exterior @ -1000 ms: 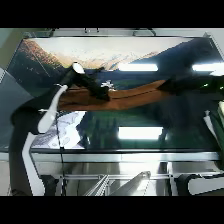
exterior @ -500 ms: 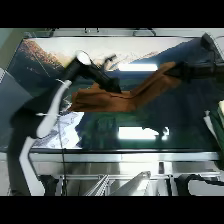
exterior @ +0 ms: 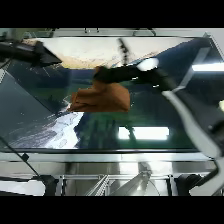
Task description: Fold the shirts.
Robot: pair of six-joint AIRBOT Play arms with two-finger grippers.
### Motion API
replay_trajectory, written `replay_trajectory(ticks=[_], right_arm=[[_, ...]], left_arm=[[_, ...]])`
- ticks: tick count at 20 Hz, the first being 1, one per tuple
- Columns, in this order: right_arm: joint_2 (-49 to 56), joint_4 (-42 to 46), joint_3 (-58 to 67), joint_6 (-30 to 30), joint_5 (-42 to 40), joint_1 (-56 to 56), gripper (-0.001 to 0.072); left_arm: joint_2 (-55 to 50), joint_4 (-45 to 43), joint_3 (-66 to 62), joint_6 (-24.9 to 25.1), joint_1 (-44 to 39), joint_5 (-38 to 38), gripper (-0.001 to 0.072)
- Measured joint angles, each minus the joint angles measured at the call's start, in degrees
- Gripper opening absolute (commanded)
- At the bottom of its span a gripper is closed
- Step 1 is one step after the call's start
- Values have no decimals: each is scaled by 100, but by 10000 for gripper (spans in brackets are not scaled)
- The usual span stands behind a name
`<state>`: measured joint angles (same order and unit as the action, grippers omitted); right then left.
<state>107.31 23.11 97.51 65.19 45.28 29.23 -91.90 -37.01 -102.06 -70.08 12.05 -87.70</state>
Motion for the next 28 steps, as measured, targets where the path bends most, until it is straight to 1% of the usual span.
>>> replay_trajectory(ticks=[1,2,3,4,5,8,10,13,15,17,19,20,21,22,25,28], right_arm=[[437,70,439,26,-15,254,435],[870,107,896,39,74,481,430],[1189,96,1235,42,284,647,203],[1421,57,1482,42,522,765,39],[1580,20,1663,39,780,833,65],[1733,-22,1961,0,1810,691,64],[1672,-20,2022,160,2575,317,63],[1366,-15,1851,501,3429,-404,62],[1075,111,1639,691,3773,-898,37],[732,402,1401,846,4030,-1333,39],[363,905,1023,988,4168,-1665,55],[212,1154,802,1036,4157,-1781,270],[94,1399,577,1123,4074,-1864,646],[22,1615,354,1231,3864,-1926,704],[85,2006,-48,1611,3272,-2028,705],[393,2100,-197,1845,2997,-2055,705]], left_arm=[[164,22,273,79,195,4,6],[306,44,549,168,358,39,6],[442,57,839,251,507,140,6],[562,74,1108,323,632,227,6],[658,98,1344,396,728,321,6],[833,258,1888,625,883,494,6],[876,422,2135,756,929,555,5],[911,601,2337,916,955,568,5],[918,645,2393,977,964,544,5],[925,667,2426,1021,968,490,5],[925,691,2439,1045,968,455,5],[925,691,2446,1064,966,435,5],[925,693,2448,1069,964,437,5],[925,695,2450,1082,957,437,5],[925,713,2450,1104,929,481,5],[925,715,2452,1106,920,503,5]])
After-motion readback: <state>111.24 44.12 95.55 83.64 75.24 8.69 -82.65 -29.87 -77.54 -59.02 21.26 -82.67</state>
